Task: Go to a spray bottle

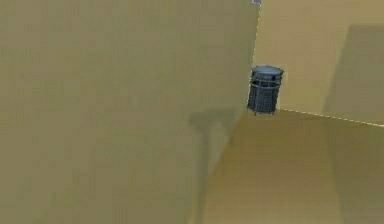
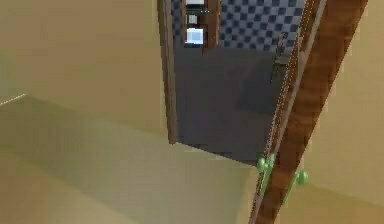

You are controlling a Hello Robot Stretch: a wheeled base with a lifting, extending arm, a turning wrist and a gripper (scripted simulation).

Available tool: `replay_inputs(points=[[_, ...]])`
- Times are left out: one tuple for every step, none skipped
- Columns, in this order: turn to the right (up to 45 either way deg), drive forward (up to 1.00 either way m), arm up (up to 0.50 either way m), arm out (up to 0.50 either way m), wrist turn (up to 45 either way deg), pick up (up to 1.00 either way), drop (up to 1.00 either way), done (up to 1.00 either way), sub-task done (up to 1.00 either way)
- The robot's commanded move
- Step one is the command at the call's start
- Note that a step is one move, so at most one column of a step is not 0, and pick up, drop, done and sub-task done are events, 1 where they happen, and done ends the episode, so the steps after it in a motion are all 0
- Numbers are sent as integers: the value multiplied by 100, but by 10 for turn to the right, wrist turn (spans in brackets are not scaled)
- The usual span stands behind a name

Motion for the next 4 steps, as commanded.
replay_inputs(points=[[450, 0, 0, 0, 0, 0, 0, 0, 0], [210, 0, 0, 0, 0, 0, 0, 0, 0], [0, 45, 0, 0, 0, 0, 0, 0, 0], [390, 0, 0, 0, 0, 0, 0, 0, 0]])
